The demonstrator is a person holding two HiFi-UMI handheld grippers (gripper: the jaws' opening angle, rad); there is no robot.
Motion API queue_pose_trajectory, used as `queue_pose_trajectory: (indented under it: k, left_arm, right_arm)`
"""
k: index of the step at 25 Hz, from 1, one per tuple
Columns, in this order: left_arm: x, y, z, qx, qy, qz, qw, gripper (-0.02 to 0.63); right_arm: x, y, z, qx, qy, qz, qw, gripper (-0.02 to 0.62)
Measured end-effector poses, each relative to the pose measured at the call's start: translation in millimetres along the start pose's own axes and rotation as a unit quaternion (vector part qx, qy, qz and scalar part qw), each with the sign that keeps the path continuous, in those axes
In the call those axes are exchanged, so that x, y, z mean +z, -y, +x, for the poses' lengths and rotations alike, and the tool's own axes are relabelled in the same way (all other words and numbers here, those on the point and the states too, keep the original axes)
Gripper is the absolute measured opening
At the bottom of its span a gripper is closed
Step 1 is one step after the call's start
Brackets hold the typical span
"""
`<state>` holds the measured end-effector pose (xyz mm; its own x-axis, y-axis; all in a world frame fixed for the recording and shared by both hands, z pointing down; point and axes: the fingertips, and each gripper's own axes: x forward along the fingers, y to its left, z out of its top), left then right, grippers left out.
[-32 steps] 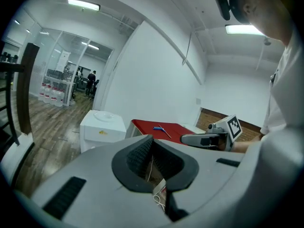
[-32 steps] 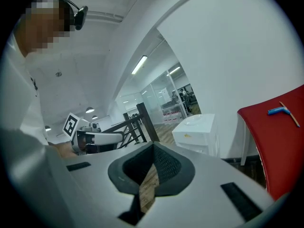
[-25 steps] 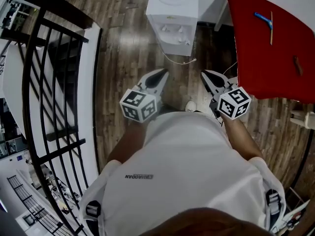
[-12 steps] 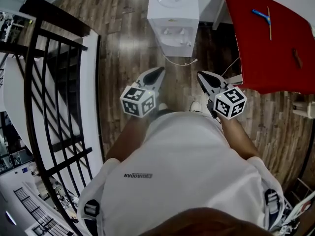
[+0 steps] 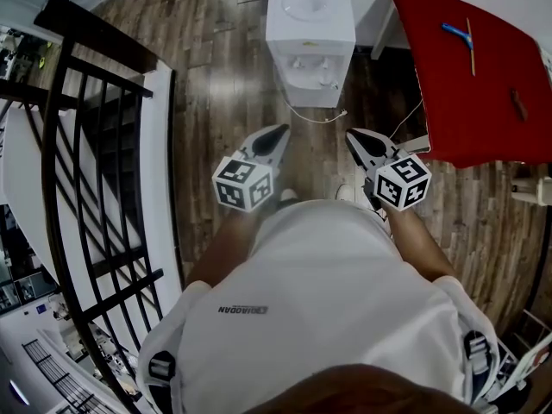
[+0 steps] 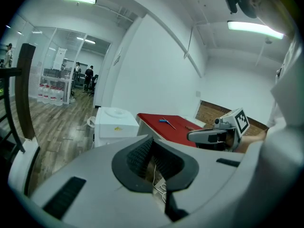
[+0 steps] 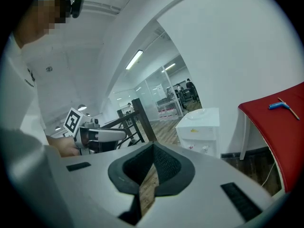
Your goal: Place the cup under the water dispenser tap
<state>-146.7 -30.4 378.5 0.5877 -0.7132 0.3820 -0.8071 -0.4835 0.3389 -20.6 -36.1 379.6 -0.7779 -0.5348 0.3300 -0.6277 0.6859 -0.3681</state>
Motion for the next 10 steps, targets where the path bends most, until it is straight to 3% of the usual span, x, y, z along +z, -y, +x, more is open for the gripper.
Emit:
queue_pose_trajectory:
  k: [10]
  left_arm:
    - [3,-15,-15,-0.001,0.002,0.005,1.0,-0.005]
  right_arm:
    - [-3,-17,12,0.0,-0.01,-0.008,1.0,0.021]
